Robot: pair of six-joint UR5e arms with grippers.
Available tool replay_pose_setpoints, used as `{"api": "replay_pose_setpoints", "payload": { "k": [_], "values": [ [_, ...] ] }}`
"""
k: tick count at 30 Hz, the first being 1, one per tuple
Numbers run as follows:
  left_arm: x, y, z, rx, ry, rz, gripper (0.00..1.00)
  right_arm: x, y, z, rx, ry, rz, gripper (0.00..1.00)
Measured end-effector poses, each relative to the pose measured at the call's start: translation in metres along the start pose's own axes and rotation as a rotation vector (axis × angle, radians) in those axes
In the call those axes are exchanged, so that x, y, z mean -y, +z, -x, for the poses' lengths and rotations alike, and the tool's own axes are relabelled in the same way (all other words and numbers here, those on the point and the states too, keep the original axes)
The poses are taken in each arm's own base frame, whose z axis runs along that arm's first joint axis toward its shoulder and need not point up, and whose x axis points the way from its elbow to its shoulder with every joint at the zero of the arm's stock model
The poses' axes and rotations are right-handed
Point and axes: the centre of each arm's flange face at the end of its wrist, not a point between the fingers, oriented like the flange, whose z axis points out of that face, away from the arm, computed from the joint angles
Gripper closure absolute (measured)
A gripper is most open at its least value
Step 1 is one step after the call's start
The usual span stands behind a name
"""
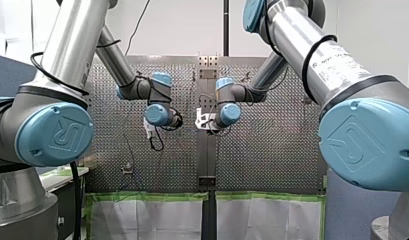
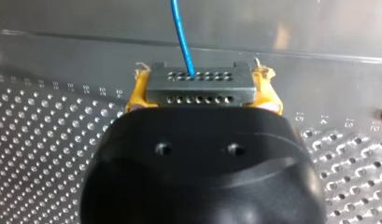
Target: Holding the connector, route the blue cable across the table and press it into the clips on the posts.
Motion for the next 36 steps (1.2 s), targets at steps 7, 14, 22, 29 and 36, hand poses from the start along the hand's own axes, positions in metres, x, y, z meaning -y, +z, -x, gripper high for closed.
{"api": "replay_pose_setpoints", "payload": {
  "k": [7, 14, 22, 29, 36],
  "values": [
    [-0.001, 0.017, -0.016, -0.013, 0.019, 0.022, 0.0, -0.004, 0.001, -0.001, -0.002, 0.002, 0.005, 1.0],
    [-0.005, 0.029, -0.04, -0.048, 0.026, 0.028, 0.0, -0.007, 0.002, -0.002, -0.005, 0.002, 0.009, 1.0],
    [-0.007, 0.052, -0.042, -0.03, 0.019, 0.047, 0.0, -0.006, 0.002, -0.002, -0.004, 0.001, 0.008, 1.0],
    [-0.008, 0.07, -0.025, 0.019, 0.004, 0.065, 0.0, -0.006, 0.002, -0.002, -0.004, 0.002, 0.008, 1.0],
    [-0.014, 0.075, -0.033, 0.007, 0.005, 0.072, 0.0, -0.006, 0.002, -0.002, -0.004, 0.002, 0.008, 1.0]
  ]
}}
